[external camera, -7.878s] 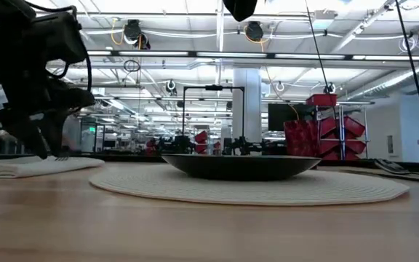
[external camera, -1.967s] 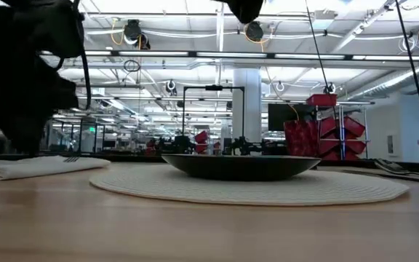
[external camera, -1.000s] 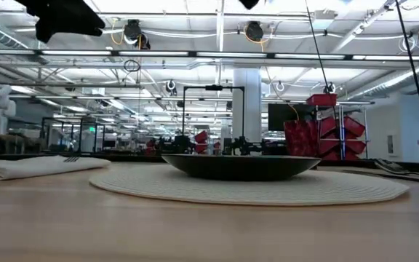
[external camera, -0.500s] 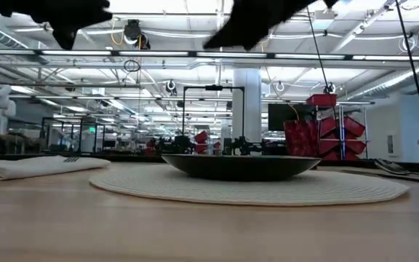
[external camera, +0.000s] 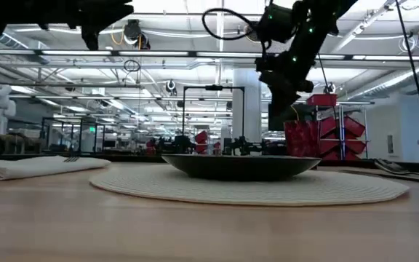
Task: Set table place
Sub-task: Adjust the red cup
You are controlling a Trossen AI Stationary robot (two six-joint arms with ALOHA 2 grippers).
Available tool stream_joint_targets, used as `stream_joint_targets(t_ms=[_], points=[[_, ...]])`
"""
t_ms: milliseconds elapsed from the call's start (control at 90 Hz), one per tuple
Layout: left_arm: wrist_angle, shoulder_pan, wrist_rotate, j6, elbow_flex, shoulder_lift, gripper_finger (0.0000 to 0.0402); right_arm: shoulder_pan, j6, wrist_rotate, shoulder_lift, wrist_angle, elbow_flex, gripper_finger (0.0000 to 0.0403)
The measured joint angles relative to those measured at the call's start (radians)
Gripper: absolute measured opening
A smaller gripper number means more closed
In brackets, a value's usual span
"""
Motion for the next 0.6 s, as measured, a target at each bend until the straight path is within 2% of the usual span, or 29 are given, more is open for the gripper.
stream_joint_targets(t_ms=[133,311,411,600], points=[[0.025,0.041,0.026,0.0,0.0,0.044,0.0093,-0.058,-0.082,-0.009,0.0,-0.013,0.0,0.0],[0.047,0.062,0.026,-0.033,0.0,0.083,0.0093,-0.129,-0.103,-0.008,0.002,-0.111,0.0,0.0],[0.071,0.064,0.024,-0.078,0.0,0.085,0.0093,-0.163,-0.101,-0.003,0.002,-0.144,0.0,0.0],[0.106,0.063,0.021,-0.047,0.0,0.055,0.0093,-0.202,-0.154,-0.004,0.002,-0.126,0.0,0.0]])
